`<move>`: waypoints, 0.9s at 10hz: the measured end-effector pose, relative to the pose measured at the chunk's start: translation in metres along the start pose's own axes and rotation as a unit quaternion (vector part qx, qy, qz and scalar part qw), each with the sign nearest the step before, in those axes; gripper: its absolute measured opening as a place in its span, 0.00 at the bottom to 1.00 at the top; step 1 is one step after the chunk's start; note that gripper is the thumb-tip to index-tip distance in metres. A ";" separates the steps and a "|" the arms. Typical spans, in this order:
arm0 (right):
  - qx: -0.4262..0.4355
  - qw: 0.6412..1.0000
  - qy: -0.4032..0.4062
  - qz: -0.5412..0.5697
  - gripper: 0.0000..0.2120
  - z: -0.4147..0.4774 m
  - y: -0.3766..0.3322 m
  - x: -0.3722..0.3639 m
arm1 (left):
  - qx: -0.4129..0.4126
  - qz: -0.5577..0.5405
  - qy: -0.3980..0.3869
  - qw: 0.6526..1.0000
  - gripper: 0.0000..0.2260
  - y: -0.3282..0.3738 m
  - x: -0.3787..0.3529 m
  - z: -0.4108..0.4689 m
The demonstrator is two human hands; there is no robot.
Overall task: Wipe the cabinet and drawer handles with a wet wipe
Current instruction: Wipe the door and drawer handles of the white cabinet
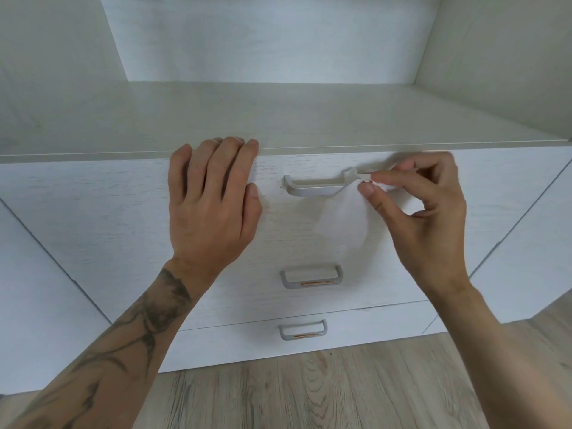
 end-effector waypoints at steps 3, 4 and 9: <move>-0.119 0.992 0.027 0.017 0.04 -0.010 0.013 -0.003 | 0.001 -0.001 -0.007 1.000 0.20 0.000 0.000 0.000; -0.133 0.991 0.012 0.018 0.06 -0.013 0.008 -0.006 | 0.003 0.002 -0.005 1.000 0.20 -0.001 -0.001 0.000; -0.090 0.993 0.072 -0.006 0.08 -0.023 -0.006 0.001 | 0.005 0.003 -0.006 1.000 0.20 0.000 -0.001 0.000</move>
Point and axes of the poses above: each hand's wrist, its own z-axis towards the middle knuckle, its own x-axis out of the back of the hand, y = z × x, the point moved 9 cm from there along z, towards the middle knuckle
